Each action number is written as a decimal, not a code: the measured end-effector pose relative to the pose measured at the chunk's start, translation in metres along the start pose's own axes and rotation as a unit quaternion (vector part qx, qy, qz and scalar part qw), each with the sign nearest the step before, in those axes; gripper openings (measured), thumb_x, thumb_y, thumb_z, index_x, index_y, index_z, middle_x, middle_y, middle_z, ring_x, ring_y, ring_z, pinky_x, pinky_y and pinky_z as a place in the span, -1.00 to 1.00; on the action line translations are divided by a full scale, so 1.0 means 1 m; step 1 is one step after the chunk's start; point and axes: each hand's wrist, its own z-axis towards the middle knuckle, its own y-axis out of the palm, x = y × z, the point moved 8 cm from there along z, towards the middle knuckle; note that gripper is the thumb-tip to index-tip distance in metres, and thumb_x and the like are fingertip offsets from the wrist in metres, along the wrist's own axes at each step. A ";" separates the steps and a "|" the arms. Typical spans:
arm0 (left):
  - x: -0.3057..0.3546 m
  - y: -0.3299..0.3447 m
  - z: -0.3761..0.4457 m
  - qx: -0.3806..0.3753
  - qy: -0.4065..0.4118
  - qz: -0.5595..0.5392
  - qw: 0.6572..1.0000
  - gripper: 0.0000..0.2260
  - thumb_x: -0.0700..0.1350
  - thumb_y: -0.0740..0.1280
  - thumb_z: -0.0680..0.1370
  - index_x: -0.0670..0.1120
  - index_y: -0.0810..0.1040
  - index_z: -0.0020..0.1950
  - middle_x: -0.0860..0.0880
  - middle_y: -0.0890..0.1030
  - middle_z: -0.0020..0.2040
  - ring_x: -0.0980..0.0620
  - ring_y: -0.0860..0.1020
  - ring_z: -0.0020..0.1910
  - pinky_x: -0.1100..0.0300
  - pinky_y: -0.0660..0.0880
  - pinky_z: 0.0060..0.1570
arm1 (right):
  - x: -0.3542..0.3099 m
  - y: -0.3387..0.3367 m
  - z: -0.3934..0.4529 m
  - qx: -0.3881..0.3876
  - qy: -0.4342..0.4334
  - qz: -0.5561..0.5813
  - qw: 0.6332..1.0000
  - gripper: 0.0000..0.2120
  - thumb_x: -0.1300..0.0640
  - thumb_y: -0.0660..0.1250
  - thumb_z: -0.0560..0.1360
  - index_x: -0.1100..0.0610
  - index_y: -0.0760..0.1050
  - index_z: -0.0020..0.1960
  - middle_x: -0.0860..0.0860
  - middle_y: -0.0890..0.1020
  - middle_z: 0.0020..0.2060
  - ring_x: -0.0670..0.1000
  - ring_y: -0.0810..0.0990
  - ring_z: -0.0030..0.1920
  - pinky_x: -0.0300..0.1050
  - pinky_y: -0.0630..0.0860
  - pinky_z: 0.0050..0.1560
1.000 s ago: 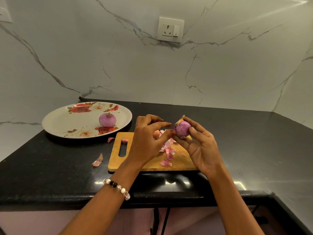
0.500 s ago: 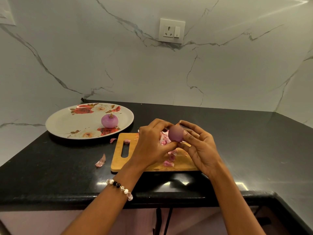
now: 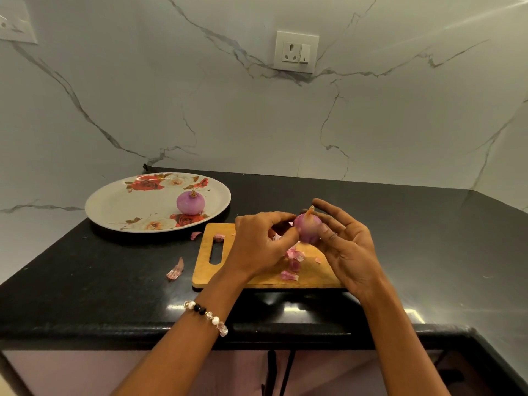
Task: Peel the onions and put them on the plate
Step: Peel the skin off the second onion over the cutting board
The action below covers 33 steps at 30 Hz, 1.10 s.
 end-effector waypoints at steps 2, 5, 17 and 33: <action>-0.002 0.001 -0.001 -0.003 -0.009 -0.002 1.000 -0.61 0.23 0.28 0.42 0.04 0.64 0.09 0.11 0.68 -0.12 0.15 0.61 -0.14 -0.11 0.52 -0.01 | -0.002 0.002 0.000 -0.010 -0.012 -0.026 1.000 -0.48 0.14 0.45 0.34 0.20 0.51 0.28 0.18 0.67 0.13 0.18 0.64 0.19 -0.10 0.65 0.03; -0.001 0.001 -0.001 -0.006 -0.017 -0.007 1.000 -0.64 0.18 0.31 0.42 0.02 0.65 0.09 0.09 0.68 -0.12 0.14 0.60 -0.14 -0.12 0.51 0.02 | -0.002 0.001 0.000 -0.022 -0.031 -0.071 0.997 -0.39 -0.02 0.56 0.31 0.15 0.52 0.30 0.17 0.66 0.16 0.17 0.62 0.22 -0.11 0.63 0.05; -0.005 0.001 -0.001 -0.025 -0.057 -0.013 0.998 -0.63 0.20 0.31 0.39 0.07 0.64 0.10 0.19 0.66 -0.11 0.13 0.61 -0.10 -0.17 0.48 0.08 | 0.001 -0.001 0.002 -0.031 -0.043 -0.168 0.984 -0.57 0.18 0.40 0.42 0.10 0.53 0.28 0.12 0.65 0.18 0.13 0.60 0.25 0.05 0.59 0.20; -0.009 -0.002 -0.003 -0.014 -0.085 -0.005 0.996 -0.80 -0.09 0.38 0.51 -0.04 0.65 0.12 0.01 0.68 -0.01 0.09 0.61 -0.06 0.05 0.57 0.06 | 0.005 -0.003 0.004 -0.031 -0.039 -0.155 0.987 -0.61 0.21 0.38 0.43 0.10 0.54 0.26 0.11 0.66 0.14 0.13 0.62 0.22 0.00 0.63 0.12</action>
